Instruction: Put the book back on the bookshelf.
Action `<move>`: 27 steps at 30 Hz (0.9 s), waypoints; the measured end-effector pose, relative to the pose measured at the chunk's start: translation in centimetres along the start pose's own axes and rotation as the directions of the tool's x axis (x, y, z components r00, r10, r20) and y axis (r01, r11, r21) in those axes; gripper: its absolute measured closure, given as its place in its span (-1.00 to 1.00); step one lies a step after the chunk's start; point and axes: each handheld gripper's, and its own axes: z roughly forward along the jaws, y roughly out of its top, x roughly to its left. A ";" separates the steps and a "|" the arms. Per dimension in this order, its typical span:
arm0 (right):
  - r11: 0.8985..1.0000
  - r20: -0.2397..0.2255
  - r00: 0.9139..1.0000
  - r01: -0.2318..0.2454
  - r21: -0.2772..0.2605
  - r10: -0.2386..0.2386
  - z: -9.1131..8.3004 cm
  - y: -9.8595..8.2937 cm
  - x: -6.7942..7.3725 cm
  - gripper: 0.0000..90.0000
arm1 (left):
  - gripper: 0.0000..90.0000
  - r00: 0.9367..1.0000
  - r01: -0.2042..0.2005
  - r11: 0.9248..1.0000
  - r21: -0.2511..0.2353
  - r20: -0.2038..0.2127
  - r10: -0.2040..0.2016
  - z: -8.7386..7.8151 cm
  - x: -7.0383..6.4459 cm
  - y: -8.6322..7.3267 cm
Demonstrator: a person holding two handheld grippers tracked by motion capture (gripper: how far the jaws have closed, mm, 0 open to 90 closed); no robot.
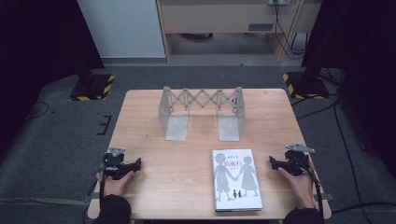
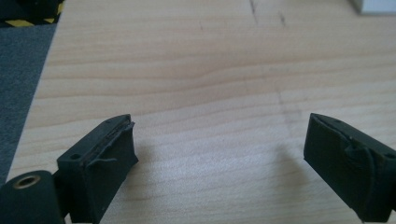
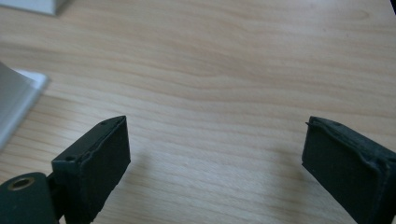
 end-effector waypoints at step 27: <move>0.991 -0.165 0.985 -0.069 -0.117 0.049 -3.5 0.5 1.7 -0.66 | -0.75 0.991 -0.003 0.990 -0.138 0.132 0.022 -2.5 -4.0 0.8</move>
